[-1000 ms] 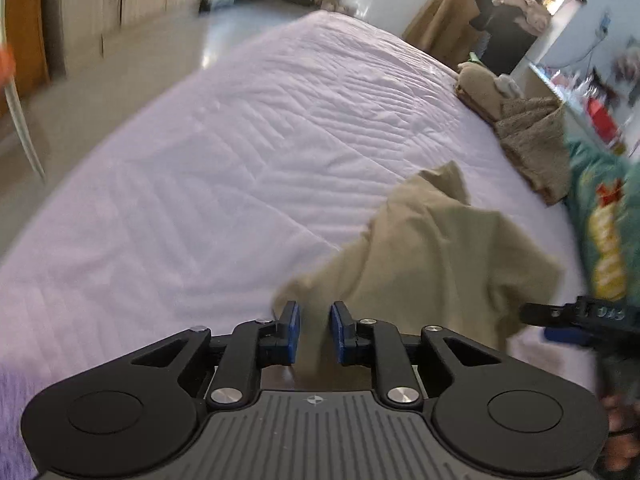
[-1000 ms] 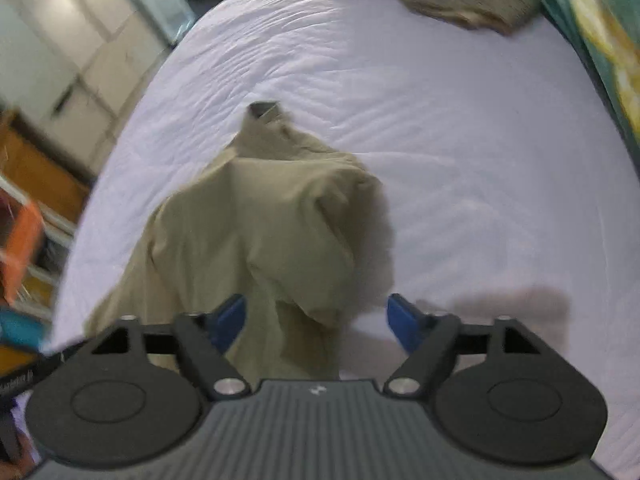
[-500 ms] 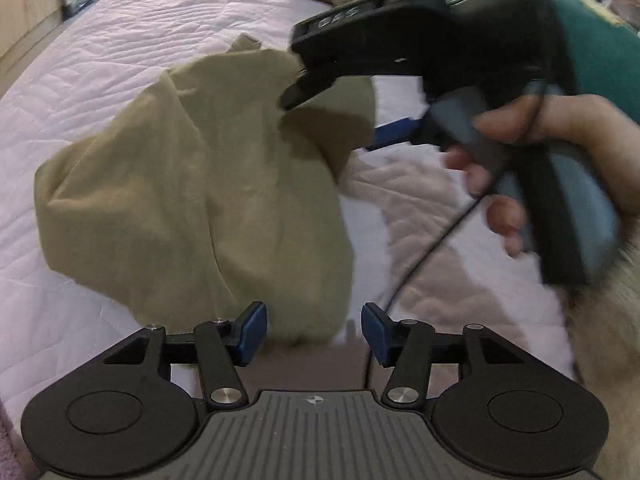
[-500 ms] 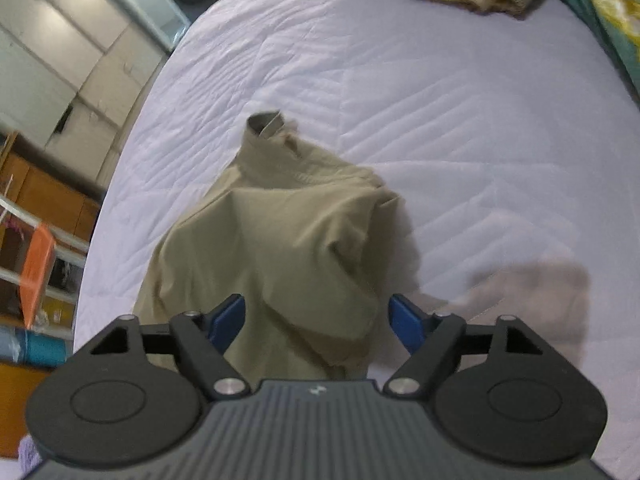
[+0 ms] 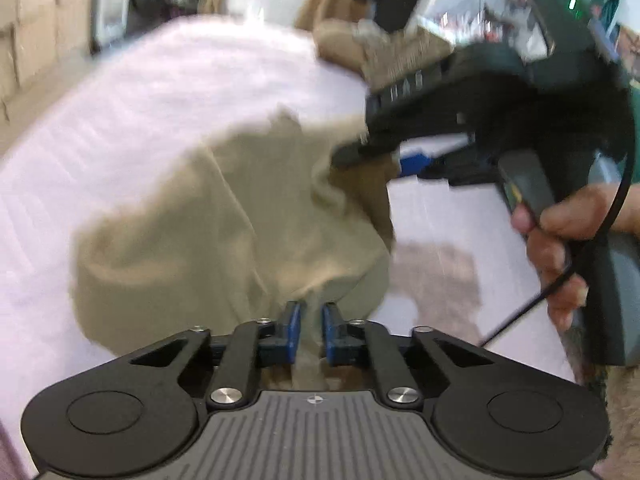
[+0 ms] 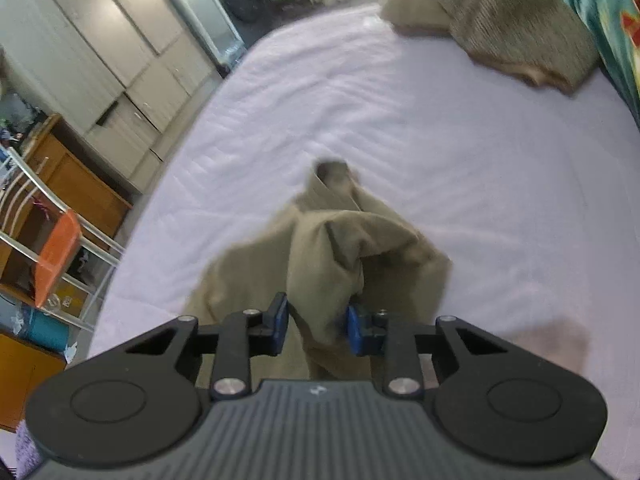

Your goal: Fold clothes

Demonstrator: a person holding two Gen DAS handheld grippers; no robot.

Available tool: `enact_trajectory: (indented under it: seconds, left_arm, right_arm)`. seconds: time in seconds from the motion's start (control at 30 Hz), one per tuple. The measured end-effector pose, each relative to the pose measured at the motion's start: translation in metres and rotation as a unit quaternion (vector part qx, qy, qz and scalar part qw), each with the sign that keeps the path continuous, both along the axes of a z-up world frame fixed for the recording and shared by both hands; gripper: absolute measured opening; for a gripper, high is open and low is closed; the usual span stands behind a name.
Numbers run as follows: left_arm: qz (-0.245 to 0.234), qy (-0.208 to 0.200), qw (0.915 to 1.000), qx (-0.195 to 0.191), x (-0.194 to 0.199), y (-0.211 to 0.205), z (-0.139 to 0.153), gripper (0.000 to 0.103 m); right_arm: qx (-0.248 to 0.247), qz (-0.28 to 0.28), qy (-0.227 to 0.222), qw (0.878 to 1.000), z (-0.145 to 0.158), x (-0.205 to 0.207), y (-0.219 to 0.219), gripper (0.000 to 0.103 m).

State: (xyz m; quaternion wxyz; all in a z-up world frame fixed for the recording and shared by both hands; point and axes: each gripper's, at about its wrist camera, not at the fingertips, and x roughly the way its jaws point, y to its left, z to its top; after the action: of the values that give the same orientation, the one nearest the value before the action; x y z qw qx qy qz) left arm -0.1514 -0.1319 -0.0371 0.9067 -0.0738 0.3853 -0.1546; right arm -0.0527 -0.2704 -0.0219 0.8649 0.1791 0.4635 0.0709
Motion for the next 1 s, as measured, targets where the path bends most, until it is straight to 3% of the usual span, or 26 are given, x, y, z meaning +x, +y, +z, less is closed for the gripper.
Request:
enact_trajectory:
  seconds: [0.1, 0.23, 0.33, 0.37, 0.43, 0.47, 0.5, 0.6, 0.73, 1.0]
  left_arm:
    - [0.036, -0.022, 0.9991, -0.004, 0.015, 0.021, 0.015, 0.009]
    - [0.057, -0.014, 0.9982, -0.014, 0.035, 0.046, 0.033, 0.009]
    - [0.023, 0.02, 0.9989, -0.036, 0.035, 0.053, 0.041, 0.013]
    - [0.011, 0.026, 0.999, -0.034, 0.028, 0.047, 0.039, 0.017]
    - [-0.015, 0.028, 0.9993, -0.019, 0.013, 0.028, 0.035, 0.034]
    - [-0.022, 0.024, 0.9994, -0.009, 0.005, 0.017, 0.032, 0.052]
    - [-0.026, 0.019, 0.9995, 0.004, -0.002, 0.006, 0.029, 0.061]
    - [-0.053, 0.025, 0.9983, 0.002, -0.02, -0.017, 0.02, 0.061]
    - [-0.048, 0.028, 0.9969, 0.055, -0.025, -0.045, -0.001, 0.061]
    - [-0.011, 0.098, 0.9874, 0.124, 0.003, -0.076, -0.048, 0.068]
  right_arm:
    - [0.004, 0.013, -0.017, 1.0, 0.014, 0.019, 0.012, 0.03]
    - [-0.008, 0.036, -0.026, 0.999, 0.024, 0.05, 0.034, 0.03]
    - [-0.026, 0.04, -0.012, 0.999, 0.023, 0.062, 0.046, 0.031]
    - [-0.032, 0.039, -0.007, 0.999, 0.022, 0.064, 0.048, 0.032]
    - [-0.032, 0.043, 0.011, 0.998, 0.016, 0.062, 0.043, 0.037]
    - [-0.036, 0.044, 0.022, 0.998, 0.012, 0.061, 0.039, 0.041]
    - [-0.043, 0.039, 0.032, 0.998, 0.007, 0.058, 0.035, 0.052]
    - [-0.044, 0.046, 0.065, 0.996, -0.008, 0.048, 0.02, 0.071]
    - [-0.042, 0.057, 0.084, 0.994, -0.023, 0.033, 0.01, 0.078]
    - [-0.029, 0.071, 0.103, 0.992, -0.051, 0.017, 0.003, 0.083]
